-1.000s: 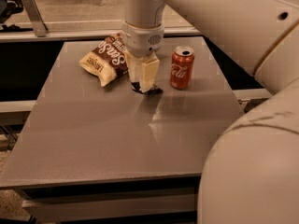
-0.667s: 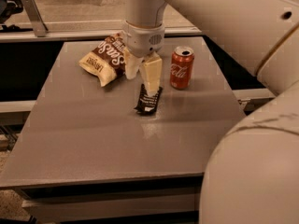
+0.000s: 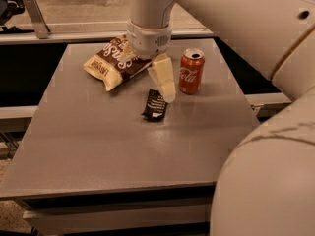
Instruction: Move rxbar chocolate near coke can
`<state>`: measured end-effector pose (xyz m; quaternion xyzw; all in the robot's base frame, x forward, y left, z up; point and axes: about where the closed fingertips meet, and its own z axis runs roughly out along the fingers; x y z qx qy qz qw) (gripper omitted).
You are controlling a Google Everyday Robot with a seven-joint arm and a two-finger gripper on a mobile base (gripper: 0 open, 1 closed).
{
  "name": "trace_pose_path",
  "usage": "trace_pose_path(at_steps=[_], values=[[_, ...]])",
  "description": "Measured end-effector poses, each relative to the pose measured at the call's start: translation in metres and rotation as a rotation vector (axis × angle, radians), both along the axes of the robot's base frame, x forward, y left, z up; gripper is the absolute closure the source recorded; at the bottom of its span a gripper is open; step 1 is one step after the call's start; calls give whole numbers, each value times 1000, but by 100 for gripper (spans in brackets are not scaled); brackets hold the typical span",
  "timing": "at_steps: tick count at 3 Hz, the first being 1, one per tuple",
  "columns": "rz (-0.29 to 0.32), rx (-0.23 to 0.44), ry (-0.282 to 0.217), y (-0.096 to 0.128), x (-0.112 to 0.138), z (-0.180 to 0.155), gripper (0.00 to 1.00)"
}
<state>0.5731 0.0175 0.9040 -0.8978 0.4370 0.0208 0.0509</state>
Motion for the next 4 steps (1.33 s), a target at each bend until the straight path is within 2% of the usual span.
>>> trace_pose_path(at_steps=[2, 3, 4], values=[[-5, -25, -95, 14, 1, 42, 0], [-7, -12, -174, 21, 2, 68, 0], [-7, 6, -196, 26, 7, 69, 0]])
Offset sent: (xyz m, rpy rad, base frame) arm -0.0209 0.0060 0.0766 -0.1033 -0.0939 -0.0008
